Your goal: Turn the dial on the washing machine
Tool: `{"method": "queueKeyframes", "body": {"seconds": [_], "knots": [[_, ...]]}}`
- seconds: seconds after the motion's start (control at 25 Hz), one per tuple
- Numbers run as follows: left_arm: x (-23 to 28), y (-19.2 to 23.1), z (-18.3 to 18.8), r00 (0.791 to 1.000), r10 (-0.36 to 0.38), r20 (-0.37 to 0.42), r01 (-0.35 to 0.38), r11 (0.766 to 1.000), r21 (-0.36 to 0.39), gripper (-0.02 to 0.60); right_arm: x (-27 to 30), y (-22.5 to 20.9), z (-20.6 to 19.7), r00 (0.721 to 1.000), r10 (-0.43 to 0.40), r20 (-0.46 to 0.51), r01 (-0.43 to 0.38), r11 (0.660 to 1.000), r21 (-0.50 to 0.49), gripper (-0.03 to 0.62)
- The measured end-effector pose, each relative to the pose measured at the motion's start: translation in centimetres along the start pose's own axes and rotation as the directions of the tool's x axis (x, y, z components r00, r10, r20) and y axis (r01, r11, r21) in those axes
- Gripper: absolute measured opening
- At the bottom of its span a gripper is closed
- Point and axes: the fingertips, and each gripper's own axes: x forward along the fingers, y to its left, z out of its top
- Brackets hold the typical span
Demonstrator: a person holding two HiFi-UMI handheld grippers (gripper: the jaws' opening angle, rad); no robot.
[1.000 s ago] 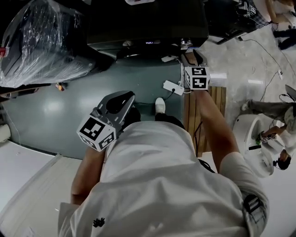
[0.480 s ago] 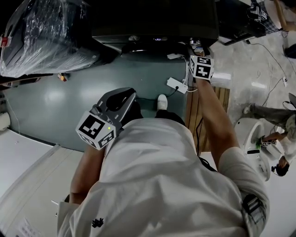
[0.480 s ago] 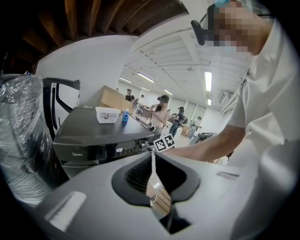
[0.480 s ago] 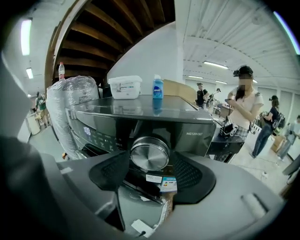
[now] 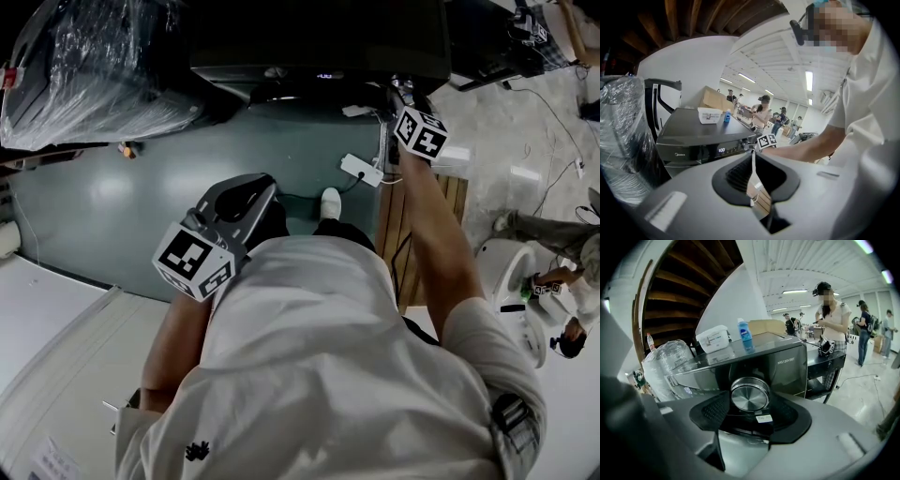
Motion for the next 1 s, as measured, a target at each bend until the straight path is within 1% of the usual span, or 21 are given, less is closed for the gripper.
{"method": "queueKeyframes", "body": {"seconds": [0.12, 0.24, 0.32, 0.4, 0.48, 0.52, 0.6, 0.64, 0.72, 0.8, 0.84, 0.88, 1.0], "knots": [[-0.2, 0.0, 0.0, 1.000, 0.004, 0.002, -0.004, 1.000, -0.003, 0.074, -0.1, -0.1, 0.1, 1.000, 0.023, 0.021, -0.024, 0.997, 0.070, 0.261], [-0.2, 0.0, -0.1, 1.000, 0.006, 0.005, -0.006, 1.000, 0.000, 0.074, 0.0, -0.3, -0.1, 0.999, 0.037, 0.034, -0.040, 0.993, 0.110, 0.261], [-0.2, 0.0, -0.1, 1.000, 0.005, 0.005, -0.005, 1.000, 0.000, 0.074, 0.0, -0.3, 0.0, 0.998, 0.038, 0.041, -0.042, 0.993, 0.107, 0.261], [-0.1, 0.1, -0.2, 1.000, 0.004, 0.005, -0.004, 1.000, -0.001, 0.074, -0.1, -0.1, 0.2, 0.998, 0.036, 0.043, -0.039, 0.996, 0.079, 0.261], [-0.1, 0.0, -0.2, 1.000, 0.004, 0.007, -0.004, 1.000, -0.001, 0.074, -0.4, 0.0, 0.1, 0.999, 0.025, 0.032, -0.026, 0.999, 0.027, 0.262], [-0.1, 0.0, -0.1, 1.000, 0.003, 0.008, -0.003, 1.000, 0.000, 0.074, -0.6, 0.1, 0.0, 1.000, 0.017, 0.026, -0.017, 1.000, -0.014, 0.262], [0.0, -0.2, 0.0, 1.000, 0.002, 0.010, -0.002, 1.000, 0.002, 0.074, -1.0, 0.4, -0.1, 1.000, -0.002, 0.021, 0.005, 0.990, -0.141, 0.264], [0.0, -0.2, 0.0, 1.000, 0.002, 0.011, -0.002, 1.000, 0.001, 0.074, -1.2, 0.7, -0.1, 1.000, -0.015, 0.020, 0.019, 0.975, -0.223, 0.264], [0.0, -0.3, -0.2, 1.000, 0.002, 0.012, -0.002, 1.000, -0.004, 0.074, -1.1, 1.4, 0.0, 0.999, -0.042, 0.018, 0.046, 0.925, -0.378, 0.264], [0.1, -0.4, -0.3, 1.000, 0.001, 0.010, -0.001, 1.000, -0.006, 0.074, -0.9, 1.9, 0.0, 0.998, -0.063, 0.013, 0.061, 0.881, -0.469, 0.264], [0.1, -0.5, -0.3, 1.000, 0.000, 0.008, 0.000, 1.000, -0.003, 0.074, -0.6, 2.0, -0.1, 0.997, -0.071, 0.010, 0.067, 0.870, -0.488, 0.264], [0.1, -0.6, -0.3, 1.000, -0.001, 0.006, 0.001, 1.000, 0.004, 0.074, -0.4, 2.0, -0.3, 0.997, -0.081, 0.007, 0.074, 0.867, -0.492, 0.264], [0.0, -0.7, -0.4, 1.000, 0.000, 0.002, 0.000, 1.000, 0.009, 0.074, 0.2, 1.6, -0.6, 0.993, -0.115, 0.001, 0.102, 0.881, -0.461, 0.262]]}}
